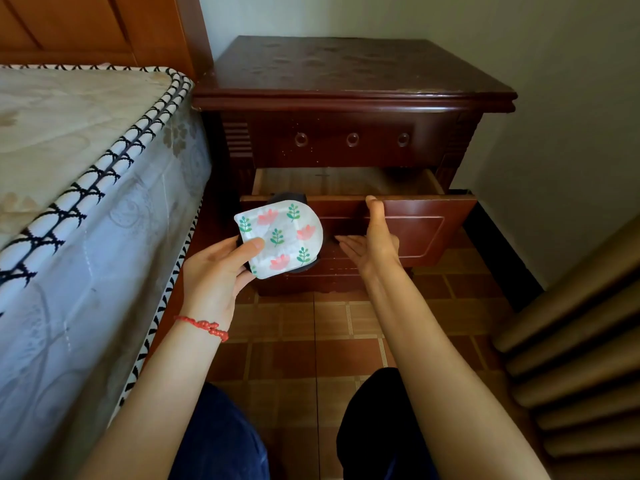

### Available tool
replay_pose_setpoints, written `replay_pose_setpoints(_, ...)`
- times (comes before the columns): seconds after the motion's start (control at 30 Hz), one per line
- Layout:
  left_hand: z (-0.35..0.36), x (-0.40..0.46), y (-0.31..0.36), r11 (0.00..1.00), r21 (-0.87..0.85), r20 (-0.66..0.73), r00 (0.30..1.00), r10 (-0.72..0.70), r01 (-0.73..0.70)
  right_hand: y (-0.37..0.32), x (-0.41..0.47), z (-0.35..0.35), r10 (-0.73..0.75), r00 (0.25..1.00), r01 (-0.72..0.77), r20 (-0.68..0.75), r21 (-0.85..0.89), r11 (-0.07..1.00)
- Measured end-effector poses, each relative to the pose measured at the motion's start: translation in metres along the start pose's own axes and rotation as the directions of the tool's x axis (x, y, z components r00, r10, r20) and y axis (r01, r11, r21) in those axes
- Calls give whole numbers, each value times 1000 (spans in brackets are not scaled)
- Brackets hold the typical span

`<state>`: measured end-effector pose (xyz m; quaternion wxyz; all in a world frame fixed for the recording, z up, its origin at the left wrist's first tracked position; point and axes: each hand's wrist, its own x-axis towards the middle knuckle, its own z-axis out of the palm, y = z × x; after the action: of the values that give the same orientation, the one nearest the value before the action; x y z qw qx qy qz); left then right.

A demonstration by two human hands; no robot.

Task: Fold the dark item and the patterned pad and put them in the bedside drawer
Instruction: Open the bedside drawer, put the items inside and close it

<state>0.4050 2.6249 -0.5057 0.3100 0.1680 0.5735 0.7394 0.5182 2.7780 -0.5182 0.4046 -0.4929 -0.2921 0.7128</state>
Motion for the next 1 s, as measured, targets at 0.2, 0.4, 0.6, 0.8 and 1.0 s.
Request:
replay_pose_setpoints(0.2, -3, -12, -3, 1000, 14, 18, 1000, 9, -9, 0, -7, -5, -1, 1000, 1, 1, 12, 1000)
replay_pose_setpoints(0.4, -5, -21, -7, 1000, 23, 27, 1000, 11, -12, 3, -12, -10, -4, 1000, 4, 10, -4, 1000)
replay_pose_setpoints(0.6, -7, -26, -11, 1000, 27, 32, 999, 6, -7, 7, -15, -14, -2, 1000, 2, 9, 8, 1000)
replay_pose_setpoints(0.8, -9, -29, -18, 999, 40, 21, 1000, 4, -5, 12, -15, -17, -8, 1000, 7, 5, 9, 1000)
replay_pose_setpoints(1.0, -14, -32, -27, 999, 46, 6, 1000, -21, 21, 18, -15, -22, -14, 1000, 14, 21, 25, 1000)
